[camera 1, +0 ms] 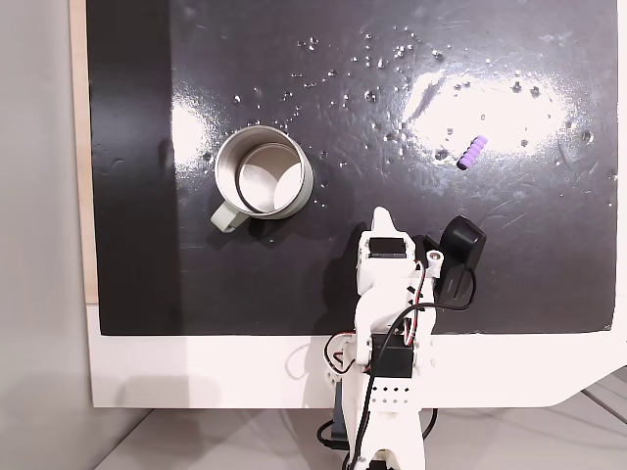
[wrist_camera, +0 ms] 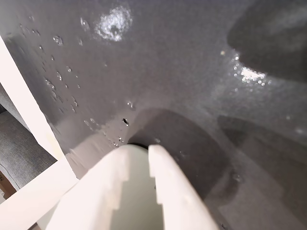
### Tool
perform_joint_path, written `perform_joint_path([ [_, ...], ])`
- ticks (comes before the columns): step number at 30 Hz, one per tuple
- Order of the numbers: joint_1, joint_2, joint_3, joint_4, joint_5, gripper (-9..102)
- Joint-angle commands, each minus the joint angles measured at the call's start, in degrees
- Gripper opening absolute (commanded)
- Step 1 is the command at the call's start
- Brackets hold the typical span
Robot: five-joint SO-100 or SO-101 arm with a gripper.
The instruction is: Grasp a pengrip and put it in the cup.
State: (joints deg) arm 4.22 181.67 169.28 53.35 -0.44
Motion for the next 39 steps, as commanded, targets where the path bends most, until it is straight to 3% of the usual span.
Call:
perform_joint_path([
  [1, -0.5, 0.4, -0.3, -1.5, -0.4, 0],
  [13, 0.6, 0.4, -1.8, -1.5, -0.5, 0],
  [26, 2.1, -0.7, -25.3, -1.2, -1.6, 0],
  [34, 9.9, -21.6, -45.3, -8.7, -1.8, 0],
  [39, 11.9, -37.7, -61.0, -9.2, -2.0, 0],
])
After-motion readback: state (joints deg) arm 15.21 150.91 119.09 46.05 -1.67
